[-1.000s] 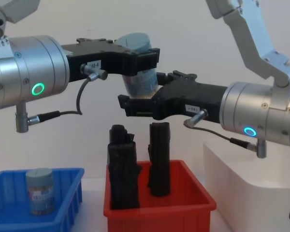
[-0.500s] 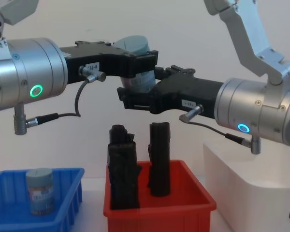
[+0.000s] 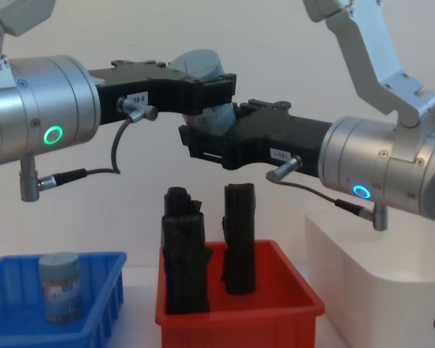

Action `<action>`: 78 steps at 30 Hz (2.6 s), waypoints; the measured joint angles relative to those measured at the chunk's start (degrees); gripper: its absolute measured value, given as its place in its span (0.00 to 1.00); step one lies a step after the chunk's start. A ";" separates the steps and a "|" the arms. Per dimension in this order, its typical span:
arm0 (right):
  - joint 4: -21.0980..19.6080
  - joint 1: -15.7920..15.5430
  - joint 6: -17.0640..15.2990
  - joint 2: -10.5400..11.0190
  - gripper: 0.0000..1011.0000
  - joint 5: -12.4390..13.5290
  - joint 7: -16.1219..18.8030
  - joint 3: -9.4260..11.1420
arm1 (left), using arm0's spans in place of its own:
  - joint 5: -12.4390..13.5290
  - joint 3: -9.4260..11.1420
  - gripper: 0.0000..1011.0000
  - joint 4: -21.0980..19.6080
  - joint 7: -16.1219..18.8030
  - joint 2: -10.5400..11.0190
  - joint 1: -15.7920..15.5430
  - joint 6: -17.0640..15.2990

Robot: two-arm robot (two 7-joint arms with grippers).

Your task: Pick the cotton swabs from the blue box and place them into the white box.

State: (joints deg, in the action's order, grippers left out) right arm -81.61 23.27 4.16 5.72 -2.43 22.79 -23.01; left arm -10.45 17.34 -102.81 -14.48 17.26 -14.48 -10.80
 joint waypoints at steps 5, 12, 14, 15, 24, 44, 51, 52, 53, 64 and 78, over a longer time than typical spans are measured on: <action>0.04 0.02 0.06 -0.02 0.67 -0.01 -0.12 -0.03 | -0.07 0.00 0.68 0.00 0.02 0.02 0.02 -0.03; 0.08 0.07 0.13 -0.07 0.67 0.01 -0.32 -0.02 | -0.09 0.00 0.68 0.00 0.03 0.02 0.05 -0.08; 0.07 0.10 0.17 -0.06 0.67 0.03 -0.41 0.04 | -0.06 -0.01 0.72 0.04 0.03 0.04 0.08 -0.28; 0.07 0.10 0.18 -0.07 0.67 0.03 -0.42 0.03 | -0.05 -0.01 0.76 0.04 0.03 0.04 0.08 -0.28; 0.04 -0.03 0.19 0.06 0.67 0.10 -0.78 0.07 | -0.02 0.00 0.97 0.04 0.03 0.02 0.07 -0.25; -0.74 -1.51 -1.81 1.95 0.67 -0.94 -9.15 1.94 | -0.03 0.00 0.99 0.02 0.02 0.02 0.05 -0.15; -1.30 -2.46 -3.04 2.90 0.67 -1.07 -13.63 2.92 | -0.03 0.00 0.99 0.01 0.02 0.02 0.05 -0.15; -1.39 -2.61 -3.17 3.03 0.67 -1.08 -14.12 3.08 | -0.03 0.00 0.99 0.02 0.02 0.02 0.05 -0.15; -1.53 -2.84 -3.45 3.22 0.67 -1.06 -15.11 3.31 | -0.03 0.00 0.99 0.02 0.02 0.02 0.05 -0.15; -2.53 -4.67 -5.28 4.69 0.67 -0.14 -22.84 5.13 | -0.03 0.00 0.99 0.02 0.03 0.02 0.05 -0.16; -3.06 -6.82 -7.15 6.47 0.83 2.20 -32.67 8.19 | -0.03 0.00 0.99 0.02 0.02 0.02 0.05 -0.16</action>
State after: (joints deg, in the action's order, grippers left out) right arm -84.67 16.45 -2.99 12.19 -0.24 -9.89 -14.82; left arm -10.48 17.34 -102.79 -14.46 17.27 -14.43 -10.96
